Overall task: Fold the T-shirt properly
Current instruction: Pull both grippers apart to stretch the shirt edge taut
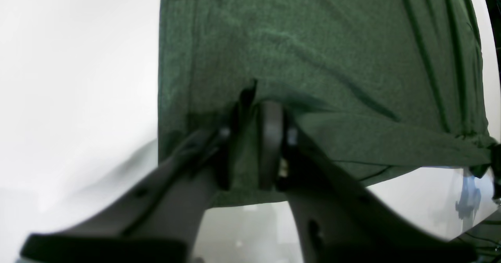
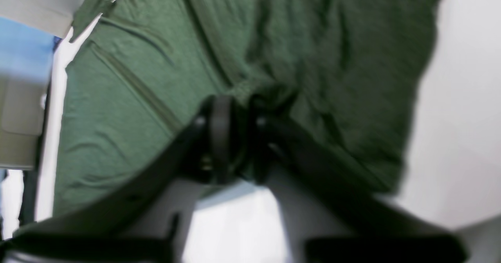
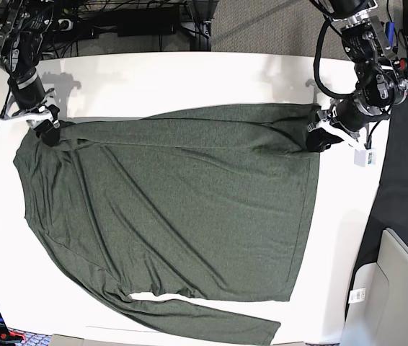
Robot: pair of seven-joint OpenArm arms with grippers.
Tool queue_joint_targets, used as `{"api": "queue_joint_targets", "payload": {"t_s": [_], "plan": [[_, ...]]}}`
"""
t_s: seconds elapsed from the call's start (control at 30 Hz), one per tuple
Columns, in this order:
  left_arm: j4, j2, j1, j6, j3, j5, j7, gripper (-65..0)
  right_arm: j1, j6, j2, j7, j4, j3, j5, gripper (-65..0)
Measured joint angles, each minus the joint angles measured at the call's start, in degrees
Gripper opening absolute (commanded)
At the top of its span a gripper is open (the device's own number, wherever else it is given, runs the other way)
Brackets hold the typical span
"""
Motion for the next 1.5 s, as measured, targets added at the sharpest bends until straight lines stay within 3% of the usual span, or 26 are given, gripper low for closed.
{"api": "queue_joint_targets", "payload": {"t_s": [0.1, 0.23, 0.43, 0.63, 0.93, 1.4, 1.5], "plan": [[0.13, -0.20, 1.01, 0.04, 0.00, 0.13, 0.35, -44.7, -1.29, 0.07, -0.17, -0.24, 2.43, 0.07, -0.04, -40.9], [0.26, -2.58, 2.67, -0.13, -0.24, -0.04, 1.62, -42.6, -2.43, 0.50, 0.04, 0.04, 5.73, 0.24, 0.48, -41.0], [2.73, -3.37, 7.45, -0.11, -0.50, -0.28, 1.68, -42.1, -6.80, 0.07, 0.37, -0.46, 8.35, 0.52, 0.04, -41.0], [2.32, -3.21, 9.79, -0.02, -0.48, -0.39, 1.86, -37.1, -7.54, 0.42, 0.50, -0.15, 10.16, 0.61, 0.55, -41.0], [-5.25, -3.13, 8.96, -0.42, -0.57, -2.14, 1.44, -37.1, -7.93, 0.28, 0.31, -0.22, 10.51, 0.59, 0.50, -41.0], [-8.26, 0.87, 4.35, -0.66, -0.37, -3.02, 1.66, -37.3, -8.26, 0.26, 0.31, -0.24, 10.51, 0.61, 0.46, -41.0], [-11.06, 1.20, 2.38, -0.94, -0.37, -3.74, 1.22, -40.5, -8.22, 0.31, 0.31, -0.22, 10.51, 0.61, 0.50, -41.0]]}}
